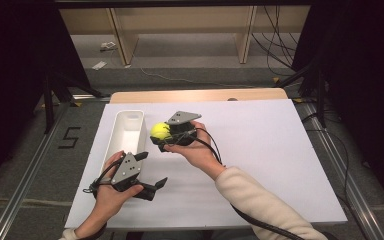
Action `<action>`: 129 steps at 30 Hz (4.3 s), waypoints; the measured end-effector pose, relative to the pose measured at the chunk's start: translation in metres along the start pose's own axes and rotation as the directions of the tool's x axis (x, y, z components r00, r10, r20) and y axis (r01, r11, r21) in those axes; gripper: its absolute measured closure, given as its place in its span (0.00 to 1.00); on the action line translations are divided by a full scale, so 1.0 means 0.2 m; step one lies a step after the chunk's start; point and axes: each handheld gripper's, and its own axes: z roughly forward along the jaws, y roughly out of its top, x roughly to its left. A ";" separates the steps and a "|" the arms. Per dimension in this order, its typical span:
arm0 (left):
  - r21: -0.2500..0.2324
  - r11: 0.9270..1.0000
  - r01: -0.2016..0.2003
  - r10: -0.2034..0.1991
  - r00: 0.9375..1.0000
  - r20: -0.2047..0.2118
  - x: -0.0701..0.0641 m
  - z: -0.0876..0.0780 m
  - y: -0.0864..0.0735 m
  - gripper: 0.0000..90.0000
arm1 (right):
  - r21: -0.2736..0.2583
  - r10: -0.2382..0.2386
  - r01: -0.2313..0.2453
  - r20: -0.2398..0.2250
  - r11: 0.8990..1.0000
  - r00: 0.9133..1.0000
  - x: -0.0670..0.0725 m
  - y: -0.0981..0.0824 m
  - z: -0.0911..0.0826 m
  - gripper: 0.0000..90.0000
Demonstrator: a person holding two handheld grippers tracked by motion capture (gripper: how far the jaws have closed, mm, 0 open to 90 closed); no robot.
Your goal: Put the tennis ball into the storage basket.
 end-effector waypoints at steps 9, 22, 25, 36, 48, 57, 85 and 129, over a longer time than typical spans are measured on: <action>0.001 1.000 0.000 0.000 1.000 0.001 0.00 0.00 0.00 0.00 | 0.005 0.002 -0.002 -0.006 1.000 1.000 0.00 0.01 0.01 0.30; 0.000 1.000 0.000 0.000 1.000 0.000 0.00 0.00 0.00 0.00 | 0.005 -0.010 0.010 -0.011 1.000 1.000 0.01 0.05 0.03 0.30; 0.001 1.000 -0.001 0.001 1.000 0.001 0.00 0.00 0.00 0.00 | 0.006 -0.013 0.013 -0.013 1.000 1.000 0.01 0.06 0.03 0.30; 0.001 1.000 -0.001 0.001 1.000 0.001 0.00 0.00 0.00 0.00 | 0.005 -0.022 0.022 -0.018 1.000 1.000 0.03 0.08 0.06 0.30; 0.004 1.000 -0.004 0.004 1.000 0.001 0.00 0.00 0.00 0.00 | 0.006 -0.025 0.026 -0.021 1.000 0.999 0.03 0.10 0.08 0.30; 0.005 1.000 -0.006 0.006 1.000 0.002 0.00 0.00 0.00 0.00 | 0.006 -0.030 0.030 -0.023 1.000 0.999 0.03 0.12 0.09 0.30; 0.001 1.000 -0.001 0.001 1.000 0.002 0.00 0.00 0.00 0.00 | 0.012 -0.026 0.026 -0.038 1.000 0.999 0.05 0.16 0.15 0.30; 0.004 1.000 -0.009 0.009 1.000 0.002 0.00 0.00 0.00 0.00 | 0.021 -0.042 0.044 -0.066 0.999 0.997 0.10 0.22 0.24 0.30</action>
